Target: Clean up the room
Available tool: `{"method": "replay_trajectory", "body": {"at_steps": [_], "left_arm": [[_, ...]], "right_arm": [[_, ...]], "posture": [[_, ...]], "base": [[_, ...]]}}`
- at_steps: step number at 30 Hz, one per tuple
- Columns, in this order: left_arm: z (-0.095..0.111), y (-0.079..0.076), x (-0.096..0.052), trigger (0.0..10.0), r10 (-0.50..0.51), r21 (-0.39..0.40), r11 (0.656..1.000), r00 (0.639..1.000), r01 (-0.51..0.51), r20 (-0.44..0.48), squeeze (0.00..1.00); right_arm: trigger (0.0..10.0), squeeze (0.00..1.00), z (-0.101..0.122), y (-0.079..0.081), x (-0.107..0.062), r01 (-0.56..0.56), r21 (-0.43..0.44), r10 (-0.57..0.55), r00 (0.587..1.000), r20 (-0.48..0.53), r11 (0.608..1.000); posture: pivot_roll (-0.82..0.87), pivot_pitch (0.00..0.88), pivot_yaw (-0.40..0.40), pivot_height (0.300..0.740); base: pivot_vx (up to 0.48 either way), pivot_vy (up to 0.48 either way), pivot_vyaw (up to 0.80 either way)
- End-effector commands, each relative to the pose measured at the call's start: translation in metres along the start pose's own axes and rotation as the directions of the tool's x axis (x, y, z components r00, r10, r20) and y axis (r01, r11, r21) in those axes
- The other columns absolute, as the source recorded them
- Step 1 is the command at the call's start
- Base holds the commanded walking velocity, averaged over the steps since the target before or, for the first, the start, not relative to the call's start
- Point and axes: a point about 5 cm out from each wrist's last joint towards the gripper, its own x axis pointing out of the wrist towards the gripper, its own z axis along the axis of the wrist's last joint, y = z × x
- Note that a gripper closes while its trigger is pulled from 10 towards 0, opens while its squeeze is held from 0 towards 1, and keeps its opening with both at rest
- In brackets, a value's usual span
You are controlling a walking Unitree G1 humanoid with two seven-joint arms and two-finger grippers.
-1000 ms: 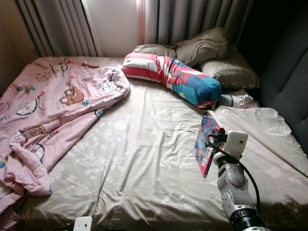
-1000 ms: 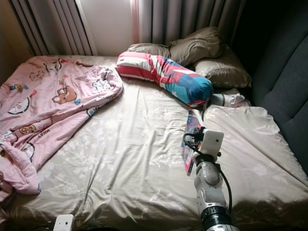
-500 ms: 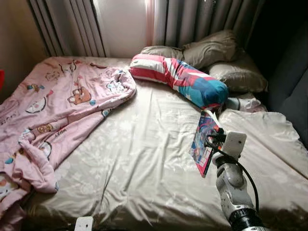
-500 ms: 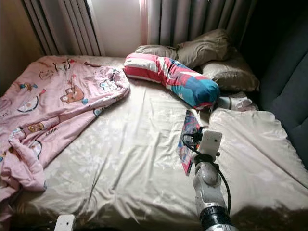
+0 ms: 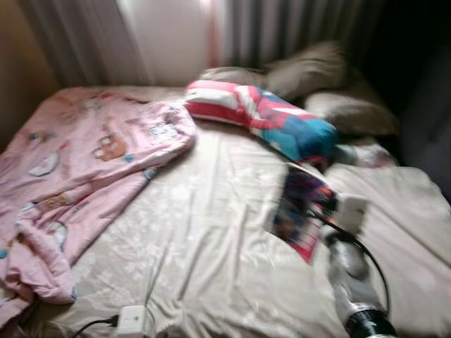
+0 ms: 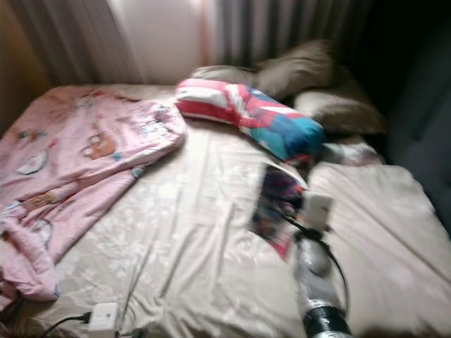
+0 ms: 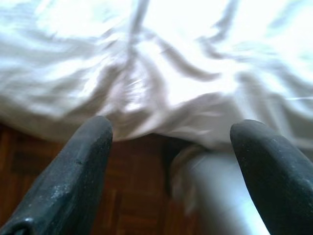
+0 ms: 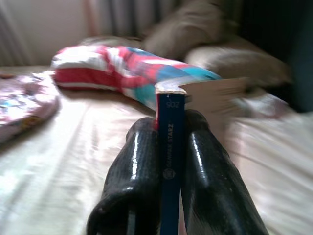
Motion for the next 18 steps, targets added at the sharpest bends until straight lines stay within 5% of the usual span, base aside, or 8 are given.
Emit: {"method": "replay_trajectory", "body": {"at_steps": [1,18], "left_arm": [[-0.0144,0.005,-0.0043,10.0,0.014,0.011,1.0,0.998,-0.013,-0.054,0.0],[-0.0213,0.0081,-0.0068,10.0,0.02,0.015,1.0,0.997,-0.019,-0.08,0.0]], "right_arm": [[10.0,0.0,0.0099,0.0134,0.003,-0.048,0.005,0.047,0.998,0.051,0.999],[10.0,0.0,0.0073,0.0134,0.0002,-0.042,-0.001,0.042,0.998,0.05,0.999]], "posture": [[-0.05,0.028,-0.018,0.74],[-0.05,0.042,-0.014,0.74]], "base": [[0.0,0.0,0.0],[0.0,0.0,0.0]]}}
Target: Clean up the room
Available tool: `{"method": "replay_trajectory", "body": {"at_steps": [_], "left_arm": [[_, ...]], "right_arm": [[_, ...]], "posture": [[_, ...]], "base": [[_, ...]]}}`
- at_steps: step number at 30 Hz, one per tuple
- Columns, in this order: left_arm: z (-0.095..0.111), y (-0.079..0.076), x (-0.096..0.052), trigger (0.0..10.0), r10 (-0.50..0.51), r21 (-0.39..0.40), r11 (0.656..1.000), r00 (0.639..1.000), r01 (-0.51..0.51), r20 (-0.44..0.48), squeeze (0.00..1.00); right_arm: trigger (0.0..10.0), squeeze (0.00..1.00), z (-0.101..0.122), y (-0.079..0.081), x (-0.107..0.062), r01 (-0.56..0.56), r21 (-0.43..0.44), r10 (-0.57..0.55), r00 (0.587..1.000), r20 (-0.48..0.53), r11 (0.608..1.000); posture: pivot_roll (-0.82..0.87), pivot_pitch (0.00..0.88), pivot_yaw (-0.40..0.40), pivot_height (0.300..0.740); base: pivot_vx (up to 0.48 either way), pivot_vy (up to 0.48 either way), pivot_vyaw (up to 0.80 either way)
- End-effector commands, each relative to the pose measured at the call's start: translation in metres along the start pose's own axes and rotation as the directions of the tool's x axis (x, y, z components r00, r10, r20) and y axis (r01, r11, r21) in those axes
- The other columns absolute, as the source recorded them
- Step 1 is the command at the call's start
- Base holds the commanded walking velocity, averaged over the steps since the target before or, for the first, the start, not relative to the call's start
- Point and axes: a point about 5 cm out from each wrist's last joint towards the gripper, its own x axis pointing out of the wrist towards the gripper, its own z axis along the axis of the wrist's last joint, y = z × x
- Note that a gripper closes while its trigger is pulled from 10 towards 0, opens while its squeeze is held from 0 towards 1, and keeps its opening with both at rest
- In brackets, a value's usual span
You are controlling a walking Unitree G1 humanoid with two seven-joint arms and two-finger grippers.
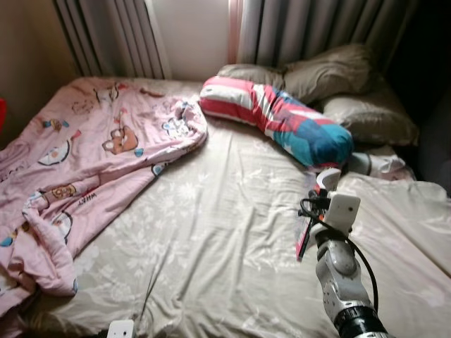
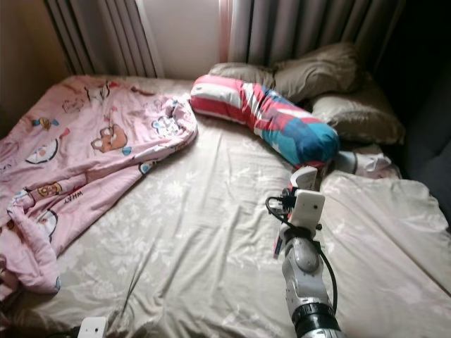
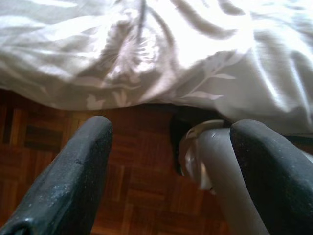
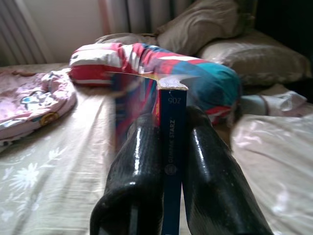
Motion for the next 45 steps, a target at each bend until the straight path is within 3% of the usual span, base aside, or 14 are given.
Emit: {"method": "replay_trajectory", "body": {"at_steps": [1,20,35,45], "left_arm": [[-0.0034,-0.0012,-0.0003,10.0,-0.002,0.016,1.0,1.0,0.002,-0.022,0.0],[-0.0026,-0.0036,0.0004,10.0,-0.004,0.027,1.0,1.0,0.005,-0.027,0.0],[-0.0054,-0.0009,-0.0007,10.0,0.005,0.024,1.0,0.999,-0.004,-0.032,0.0],[-0.0064,-0.001,-0.001,10.0,0.006,0.026,1.0,0.999,-0.005,-0.035,0.0]], "right_arm": [[10.0,0.0,0.0115,0.0014,0.0032,-0.001,0.002,0.001,0.998,0.059,1.0],[10.0,0.0,0.0066,0.0,0.0045,0.006,-0.063,-0.005,1.0,0.013,0.998],[10.0,0.0,0.0048,0.0029,0.0043,-0.007,-0.081,0.007,1.0,0.0,0.997],[10.0,0.0,0.0051,0.0045,0.0027,-0.029,-0.092,0.03,0.999,0.016,0.995]], "posture": [[-0.05,0.042,-0.014,0.74],[-0.06,0.01,-0.013,0.74],[-0.06,0.018,-0.016,0.66],[-0.06,0.024,-0.016,0.655]], "base": [[0.0,0.0,0.0],[0.0,0.0,0.0],[0.0,0.0,0.0],[0.0,0.0,0.0]]}}
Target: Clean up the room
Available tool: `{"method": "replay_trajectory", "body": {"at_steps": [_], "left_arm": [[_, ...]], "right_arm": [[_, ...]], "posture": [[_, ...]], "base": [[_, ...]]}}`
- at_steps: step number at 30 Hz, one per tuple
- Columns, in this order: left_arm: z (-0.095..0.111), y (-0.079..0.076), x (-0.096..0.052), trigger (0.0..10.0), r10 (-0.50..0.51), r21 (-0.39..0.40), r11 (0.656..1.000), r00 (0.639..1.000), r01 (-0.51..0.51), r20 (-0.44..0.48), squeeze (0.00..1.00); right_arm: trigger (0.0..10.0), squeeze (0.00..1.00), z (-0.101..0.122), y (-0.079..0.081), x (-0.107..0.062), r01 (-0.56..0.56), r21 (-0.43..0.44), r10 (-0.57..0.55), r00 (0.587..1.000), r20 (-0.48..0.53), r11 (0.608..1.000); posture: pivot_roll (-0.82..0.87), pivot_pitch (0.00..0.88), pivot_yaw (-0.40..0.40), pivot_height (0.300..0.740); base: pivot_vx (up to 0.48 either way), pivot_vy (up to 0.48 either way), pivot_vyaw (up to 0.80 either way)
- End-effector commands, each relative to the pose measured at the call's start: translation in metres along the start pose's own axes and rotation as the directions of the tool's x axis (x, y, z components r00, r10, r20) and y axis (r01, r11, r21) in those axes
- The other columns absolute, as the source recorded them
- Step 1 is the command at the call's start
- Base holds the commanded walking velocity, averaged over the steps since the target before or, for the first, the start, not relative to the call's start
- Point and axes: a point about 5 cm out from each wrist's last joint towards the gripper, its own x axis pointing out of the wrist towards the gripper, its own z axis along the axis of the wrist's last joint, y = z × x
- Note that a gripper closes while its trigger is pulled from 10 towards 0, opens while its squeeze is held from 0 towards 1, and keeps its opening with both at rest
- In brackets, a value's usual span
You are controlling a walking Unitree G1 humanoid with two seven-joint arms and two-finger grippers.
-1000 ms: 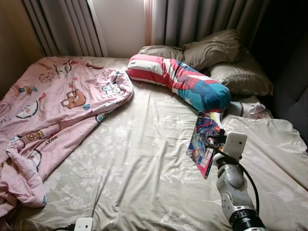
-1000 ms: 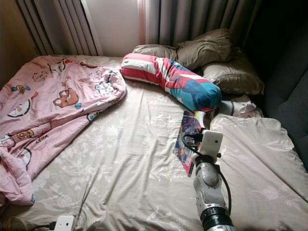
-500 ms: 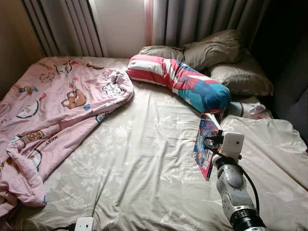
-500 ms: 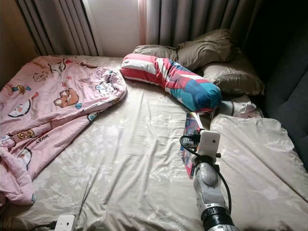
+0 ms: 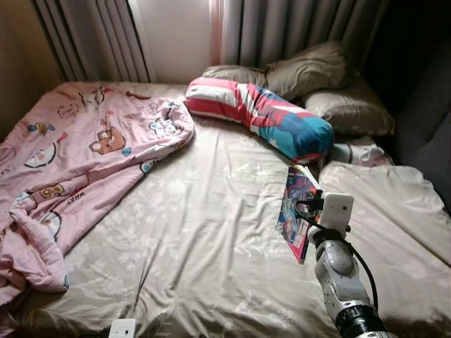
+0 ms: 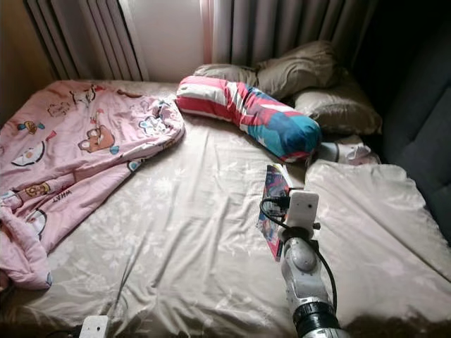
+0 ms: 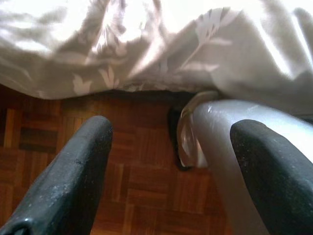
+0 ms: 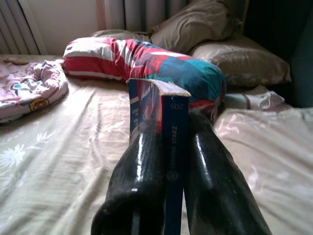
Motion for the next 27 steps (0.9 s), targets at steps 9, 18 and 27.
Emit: {"method": "replay_trajectory", "body": {"at_steps": [9,18,27], "left_arm": [[-0.007,0.001,-0.002,10.0,0.004,0.018,1.0,0.999,-0.003,-0.036,0.0],[-0.009,0.002,-0.002,10.0,0.005,0.017,1.0,0.999,-0.004,-0.041,0.0],[-0.005,0.0,-0.001,10.0,-0.002,0.02,1.0,1.0,0.003,-0.021,0.0]], "right_arm": [[10.0,0.0,0.005,0.008,0.001,-0.059,-0.027,0.06,0.998,0.03,0.998],[10.0,0.0,0.003,0.01,0.001,-0.086,-0.04,0.086,0.996,0.011,0.996],[10.0,0.0,0.0,0.023,0.001,-0.176,-0.039,0.175,0.984,-0.016,0.984]], "posture": [[-0.06,0.025,-0.014,0.655],[-0.06,0.029,-0.014,0.655],[-0.05,0.041,-0.009,0.655]], "base": [[0.0,0.0,0.0],[0.0,0.0,0.0],[0.0,0.0,0.0]]}}
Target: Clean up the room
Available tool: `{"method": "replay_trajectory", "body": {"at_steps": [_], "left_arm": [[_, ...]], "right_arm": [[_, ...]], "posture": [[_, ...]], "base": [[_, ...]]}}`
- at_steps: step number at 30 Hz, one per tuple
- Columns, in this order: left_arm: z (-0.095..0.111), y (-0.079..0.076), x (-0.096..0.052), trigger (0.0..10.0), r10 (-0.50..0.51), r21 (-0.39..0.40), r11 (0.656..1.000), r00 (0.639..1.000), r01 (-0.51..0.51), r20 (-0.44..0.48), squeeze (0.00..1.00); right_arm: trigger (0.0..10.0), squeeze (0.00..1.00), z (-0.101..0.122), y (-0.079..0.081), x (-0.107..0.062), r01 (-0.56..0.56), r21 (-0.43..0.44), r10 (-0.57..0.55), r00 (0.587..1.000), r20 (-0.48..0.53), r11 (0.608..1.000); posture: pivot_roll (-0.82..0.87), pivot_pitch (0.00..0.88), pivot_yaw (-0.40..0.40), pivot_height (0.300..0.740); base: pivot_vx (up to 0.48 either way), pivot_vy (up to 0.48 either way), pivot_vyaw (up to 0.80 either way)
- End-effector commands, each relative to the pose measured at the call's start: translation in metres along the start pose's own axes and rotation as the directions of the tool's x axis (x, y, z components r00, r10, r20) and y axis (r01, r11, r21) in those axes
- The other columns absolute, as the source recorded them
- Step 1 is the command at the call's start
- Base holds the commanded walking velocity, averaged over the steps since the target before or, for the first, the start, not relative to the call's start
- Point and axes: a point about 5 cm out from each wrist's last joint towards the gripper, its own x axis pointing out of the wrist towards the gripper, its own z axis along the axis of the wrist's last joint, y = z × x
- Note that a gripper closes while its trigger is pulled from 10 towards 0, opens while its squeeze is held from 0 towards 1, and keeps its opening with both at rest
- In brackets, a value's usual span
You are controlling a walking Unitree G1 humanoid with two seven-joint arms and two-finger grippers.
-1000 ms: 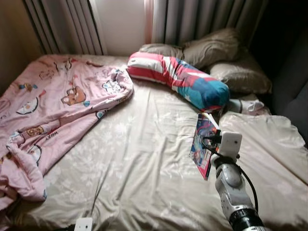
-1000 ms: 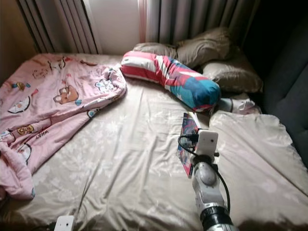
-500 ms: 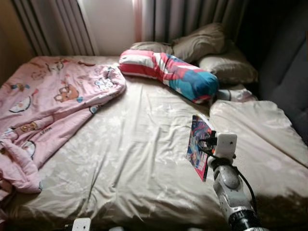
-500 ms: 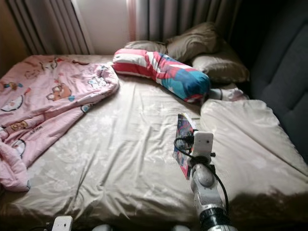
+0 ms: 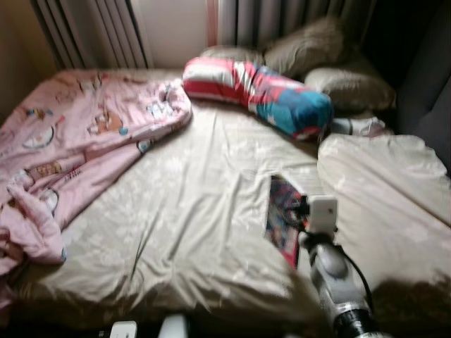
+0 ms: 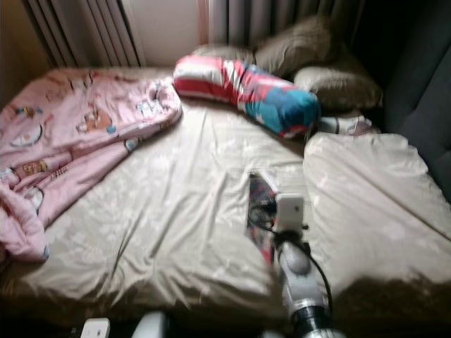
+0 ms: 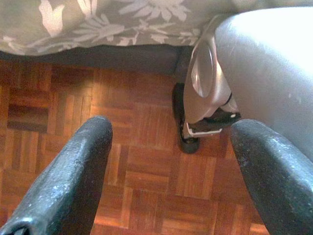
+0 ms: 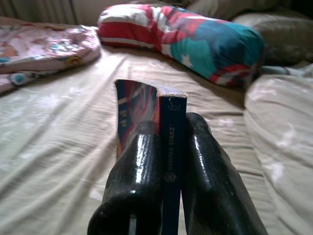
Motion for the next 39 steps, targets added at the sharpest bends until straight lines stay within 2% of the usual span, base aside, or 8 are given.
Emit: {"method": "replay_trajectory", "body": {"at_steps": [1,5,9,17,20,22,39], "left_arm": [[-0.003,0.002,-0.001,10.0,-0.003,0.018,1.0,1.0,0.003,-0.011,0.0],[-0.002,0.003,-0.001,10.0,-0.002,0.015,1.0,1.0,0.002,-0.006,0.0],[-0.001,0.003,-0.001,10.0,-0.005,0.012,1.0,1.0,0.005,-0.003,0.0],[0.0,0.005,-0.001,10.0,-0.006,0.012,1.0,1.0,0.006,-0.006,0.0],[0.0,0.006,-0.001,10.0,-0.009,0.01,1.0,1.0,0.009,-0.006,0.0],[0.0,0.005,-0.001,10.0,-0.011,0.009,1.0,1.0,0.011,-0.004,0.0],[0.002,0.006,0.0,10.0,-0.014,0.014,1.0,1.0,0.014,0.002,0.0]], "right_arm": [[10.0,0.0,0.008,0.002,0.004,-0.02,-0.008,0.02,0.999,0.026,1.0],[10.0,0.0,0.007,0.006,0.005,-0.044,-0.045,0.044,0.999,0.015,0.998],[10.0,0.0,0.008,0.006,0.006,-0.046,-0.042,0.046,0.999,0.015,0.998],[10.0,0.0,0.003,0.0,0.007,-0.013,-0.06,0.011,1.0,-0.027,0.998],[10.0,0.0,-0.002,-0.003,0.006,0.007,-0.092,-0.012,0.998,-0.061,0.996],[10.0,0.0,-0.003,-0.006,0.005,0.032,-0.059,-0.036,0.997,-0.065,0.998],[10.0,0.0,-0.006,-0.009,0.004,0.045,-0.079,-0.052,0.995,-0.086,0.996]], "posture": [[-0.05,0.042,-0.008,0.655],[-0.05,0.045,-0.007,0.655],[-0.05,0.046,-0.006,0.655],[-0.05,0.053,0.003,0.655],[-0.05,0.058,0.005,0.655],[-0.05,0.063,0.007,0.655],[-0.05,0.079,0.015,0.655]], "base": [[0.0,0.0,0.0],[0.0,0.0,0.0],[0.0,0.0,0.0],[0.0,0.0,0.0],[0.0,0.0,0.0],[0.0,0.0,0.0],[0.0,0.0,0.0]]}}
